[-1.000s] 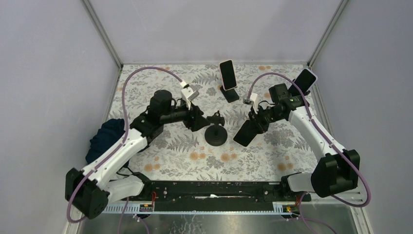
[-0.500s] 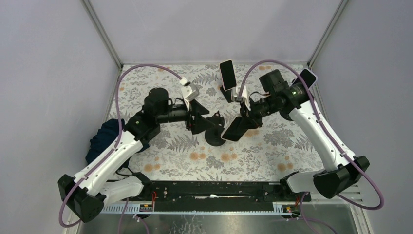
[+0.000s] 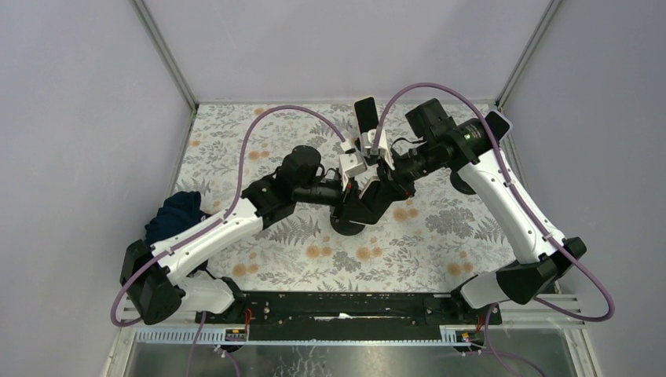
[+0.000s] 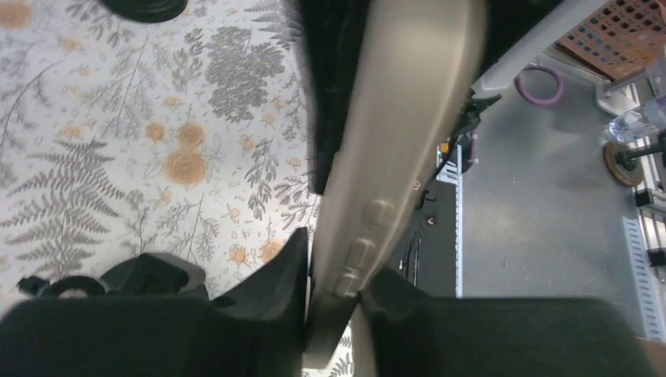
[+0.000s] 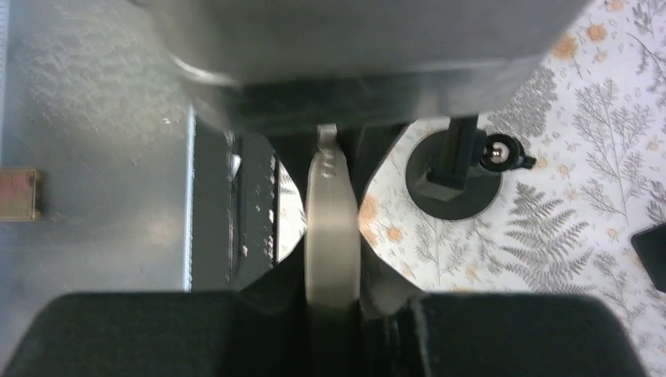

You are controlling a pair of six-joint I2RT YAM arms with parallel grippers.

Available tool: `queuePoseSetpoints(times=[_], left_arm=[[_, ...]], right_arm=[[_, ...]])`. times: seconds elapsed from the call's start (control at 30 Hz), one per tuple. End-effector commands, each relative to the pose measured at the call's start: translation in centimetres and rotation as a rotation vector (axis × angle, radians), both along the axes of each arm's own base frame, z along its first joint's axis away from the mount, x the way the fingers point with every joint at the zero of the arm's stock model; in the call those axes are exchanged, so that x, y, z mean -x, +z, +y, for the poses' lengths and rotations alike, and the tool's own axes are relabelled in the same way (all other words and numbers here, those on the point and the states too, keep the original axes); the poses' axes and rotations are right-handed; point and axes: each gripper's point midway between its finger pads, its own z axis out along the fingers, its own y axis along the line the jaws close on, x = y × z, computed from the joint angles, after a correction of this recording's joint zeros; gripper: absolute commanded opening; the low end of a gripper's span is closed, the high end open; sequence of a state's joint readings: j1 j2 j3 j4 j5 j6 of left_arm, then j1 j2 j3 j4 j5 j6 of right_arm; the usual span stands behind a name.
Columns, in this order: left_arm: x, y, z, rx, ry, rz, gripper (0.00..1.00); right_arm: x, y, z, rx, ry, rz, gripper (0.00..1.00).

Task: Place the phone on the phone stand
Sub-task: Install the phone on the phone stand.

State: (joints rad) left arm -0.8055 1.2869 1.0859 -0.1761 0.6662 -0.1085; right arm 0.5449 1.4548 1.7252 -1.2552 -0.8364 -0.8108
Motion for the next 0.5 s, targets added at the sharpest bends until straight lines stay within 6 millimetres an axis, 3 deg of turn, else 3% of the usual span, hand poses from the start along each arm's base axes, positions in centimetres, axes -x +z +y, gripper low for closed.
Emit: queuePoseSetpoints(times=[0.0, 0.03, 0.1, 0.17, 0.23, 0.3, 0.47], left_arm=[[-0.7, 3.0, -1.3, 0.081, -0.010, -0.062, 0.08], [-0.4, 3.0, -1.3, 0.088, -0.026, -0.058, 0.02], [0.0, 3.2, -1.2, 0.110, -0.030, -0.052, 0.00], [0.2, 3.6, -0.8, 0.150, -0.015, -0.052, 0.00], [0.3, 4.4, -0.3, 0.211, 0.017, -0.063, 0.00], [0.3, 4.9, 0.6, 0.279, 0.064, -0.046, 0.00], [-0.2, 7.0, 2.4, 0.439, 0.189, -0.050, 0.00]], right_arm=[[0.8, 1.7, 0.5, -0.041, 0.020, -0.009, 0.00], [0.8, 1.9, 0.5, -0.044, 0.016, -0.009, 0.00], [0.8, 2.2, 0.6, -0.052, 0.003, -0.011, 0.06], [0.3, 2.9, 0.9, -0.073, -0.027, -0.028, 0.17], [-0.4, 3.5, 0.9, -0.088, -0.071, -0.045, 0.41], [-1.1, 4.4, 0.6, -0.123, -0.108, -0.035, 0.56], [-1.9, 6.4, -0.4, -0.285, -0.157, 0.087, 0.74]])
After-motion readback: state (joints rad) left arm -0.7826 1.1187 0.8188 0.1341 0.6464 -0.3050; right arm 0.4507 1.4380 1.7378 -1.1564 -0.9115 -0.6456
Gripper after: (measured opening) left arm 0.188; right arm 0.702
